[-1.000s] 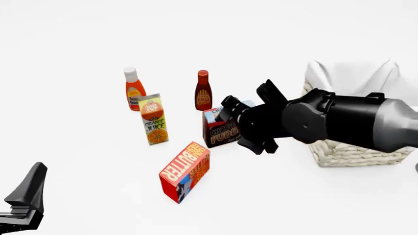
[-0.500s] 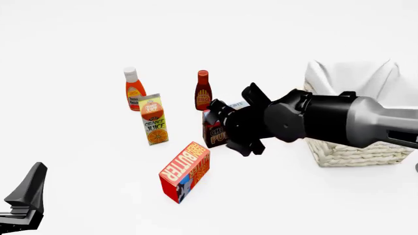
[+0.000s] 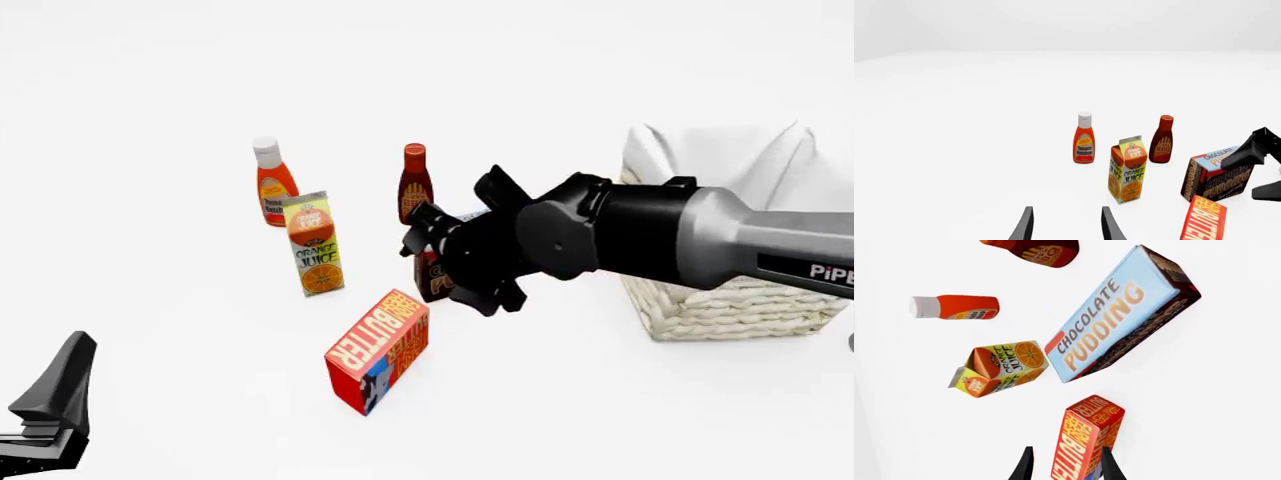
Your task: Pick the butter and place it in the basket.
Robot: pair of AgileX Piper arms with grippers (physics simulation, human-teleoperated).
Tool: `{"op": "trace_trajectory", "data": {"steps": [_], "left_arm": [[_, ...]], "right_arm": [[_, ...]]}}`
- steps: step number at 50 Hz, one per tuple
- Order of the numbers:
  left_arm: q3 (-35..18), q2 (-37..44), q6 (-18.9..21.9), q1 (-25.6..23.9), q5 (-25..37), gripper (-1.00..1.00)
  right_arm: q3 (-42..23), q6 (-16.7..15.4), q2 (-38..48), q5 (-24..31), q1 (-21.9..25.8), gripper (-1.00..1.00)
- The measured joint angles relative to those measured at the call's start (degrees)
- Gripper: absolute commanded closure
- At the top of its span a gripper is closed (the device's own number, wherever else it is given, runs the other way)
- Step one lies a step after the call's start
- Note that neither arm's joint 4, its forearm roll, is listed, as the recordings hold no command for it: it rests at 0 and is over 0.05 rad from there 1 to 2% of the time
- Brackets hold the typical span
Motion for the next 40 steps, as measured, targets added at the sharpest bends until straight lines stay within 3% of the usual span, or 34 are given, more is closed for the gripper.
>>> {"op": "trace_trajectory", "data": {"steps": [40], "left_arm": [[0.0, 0.0, 0.0, 0.0, 0.0, -1.0]], "right_arm": [[-0.6, 0.7, 3.7, -0.7, -0.9, -1.0]]}}
